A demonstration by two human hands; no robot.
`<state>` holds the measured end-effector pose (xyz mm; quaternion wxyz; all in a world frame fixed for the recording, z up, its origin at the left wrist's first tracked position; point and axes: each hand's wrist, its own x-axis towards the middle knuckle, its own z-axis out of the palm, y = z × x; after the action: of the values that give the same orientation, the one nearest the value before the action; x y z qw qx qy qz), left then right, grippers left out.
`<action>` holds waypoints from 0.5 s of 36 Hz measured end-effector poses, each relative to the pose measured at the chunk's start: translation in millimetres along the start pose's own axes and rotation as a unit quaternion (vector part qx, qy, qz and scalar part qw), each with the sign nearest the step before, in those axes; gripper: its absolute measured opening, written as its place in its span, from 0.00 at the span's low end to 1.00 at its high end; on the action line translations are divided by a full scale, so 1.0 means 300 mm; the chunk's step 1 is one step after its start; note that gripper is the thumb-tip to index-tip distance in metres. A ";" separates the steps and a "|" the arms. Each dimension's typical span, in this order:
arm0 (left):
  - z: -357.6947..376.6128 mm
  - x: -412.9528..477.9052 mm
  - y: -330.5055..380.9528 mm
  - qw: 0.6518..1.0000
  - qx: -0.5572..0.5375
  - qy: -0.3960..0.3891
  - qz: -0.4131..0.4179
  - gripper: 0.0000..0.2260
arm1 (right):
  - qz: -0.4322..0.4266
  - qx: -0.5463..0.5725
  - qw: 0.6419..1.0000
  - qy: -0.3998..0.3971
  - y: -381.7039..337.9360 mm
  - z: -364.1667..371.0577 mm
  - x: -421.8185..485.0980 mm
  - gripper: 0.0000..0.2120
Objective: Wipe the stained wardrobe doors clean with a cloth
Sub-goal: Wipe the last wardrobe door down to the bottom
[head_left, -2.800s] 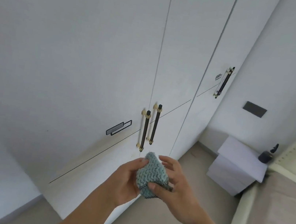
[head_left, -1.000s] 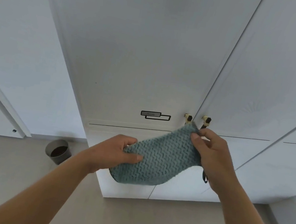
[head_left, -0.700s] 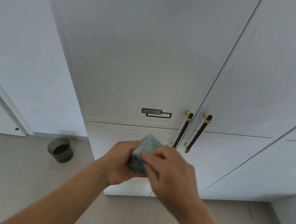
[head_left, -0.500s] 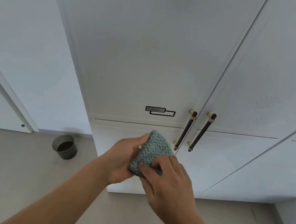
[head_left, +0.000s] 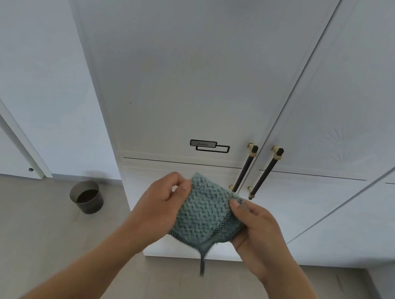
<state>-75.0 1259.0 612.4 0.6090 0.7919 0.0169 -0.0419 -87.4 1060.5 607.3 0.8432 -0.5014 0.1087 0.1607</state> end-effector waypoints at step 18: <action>-0.025 -0.028 -0.046 0.902 -0.383 -0.178 -0.090 0.39 | -0.069 0.183 0.981 -0.022 0.051 -0.032 0.003 0.25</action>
<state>-84.3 1269.9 601.9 0.8520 0.4715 -0.0058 -0.2276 -92.6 1059.1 590.0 0.9318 -0.3414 0.0825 0.0910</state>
